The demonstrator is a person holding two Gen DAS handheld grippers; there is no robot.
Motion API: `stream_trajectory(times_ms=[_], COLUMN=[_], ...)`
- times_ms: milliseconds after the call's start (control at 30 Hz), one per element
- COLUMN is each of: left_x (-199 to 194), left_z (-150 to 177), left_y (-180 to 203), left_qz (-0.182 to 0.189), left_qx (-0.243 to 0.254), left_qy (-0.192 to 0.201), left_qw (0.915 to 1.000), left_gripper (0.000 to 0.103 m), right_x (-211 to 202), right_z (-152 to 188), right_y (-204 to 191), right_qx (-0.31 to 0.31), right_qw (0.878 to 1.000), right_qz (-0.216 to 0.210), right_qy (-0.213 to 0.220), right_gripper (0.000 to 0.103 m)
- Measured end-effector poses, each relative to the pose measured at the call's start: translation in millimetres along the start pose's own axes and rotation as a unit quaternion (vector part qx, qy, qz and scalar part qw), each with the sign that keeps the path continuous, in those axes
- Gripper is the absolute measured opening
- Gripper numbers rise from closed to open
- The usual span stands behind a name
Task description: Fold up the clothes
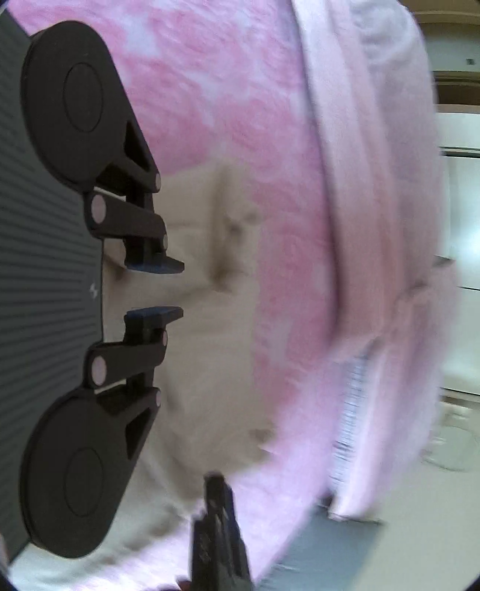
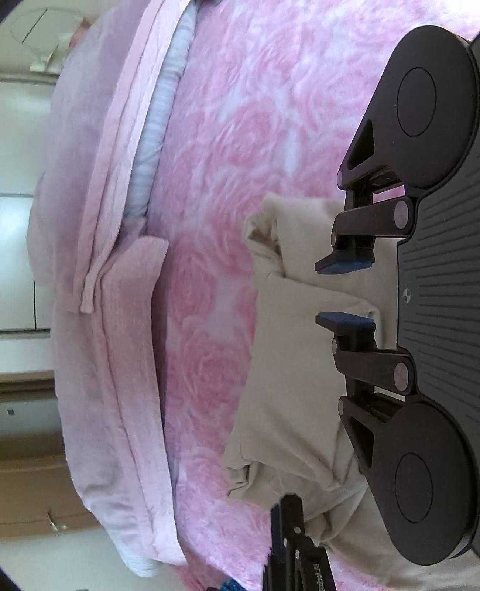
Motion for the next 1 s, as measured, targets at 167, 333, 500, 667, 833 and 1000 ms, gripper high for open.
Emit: stream_trajectory(times_ms=[167, 333, 500, 667, 833, 1000], left_x=[-28, -56, -89, -137, -179, -220], left_z=[0, 33, 98, 145, 183, 215], left_y=[-1, -5, -9, -9, 1, 26], left_qz=[0.001, 0.01, 0.0, -0.017, -0.054, -0.119], left_qx=[0.003, -0.021, -0.055, -0.068, -0.072, -0.119], left_qy=[0.018, -0.015, -0.066, -0.079, -0.095, -0.145], left_qw=[0.9998, 0.9996, 0.9963, 0.9944, 0.9914, 0.9751], left_gripper=[0.013, 0.014, 0.014, 0.013, 0.014, 0.013], right_x=[-1, -49, -80, -128, -176, -217], right_z=[26, 41, 103, 153, 200, 233], right_y=[-9, -17, -31, -40, -42, -43], right_qx=[0.007, 0.042, 0.045, 0.038, 0.051, 0.036], right_qw=[0.998, 0.997, 0.991, 0.989, 0.986, 0.984], right_qz=[0.018, 0.037, 0.06, 0.058, 0.038, 0.006], right_qy=[-0.06, -0.058, -0.11, -0.131, -0.152, -0.177], right_gripper=[0.026, 0.026, 0.026, 0.026, 0.026, 0.026])
Point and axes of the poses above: each gripper's, at about its wrist camera, not at the fingertips, and x roughly the way its jaws point, y to its right, z to its underside, the point moved 3 cm from there along x, roughly the way its jaws point, and after that the axes turned 6 degrees about -x, right-handed, at the moved point
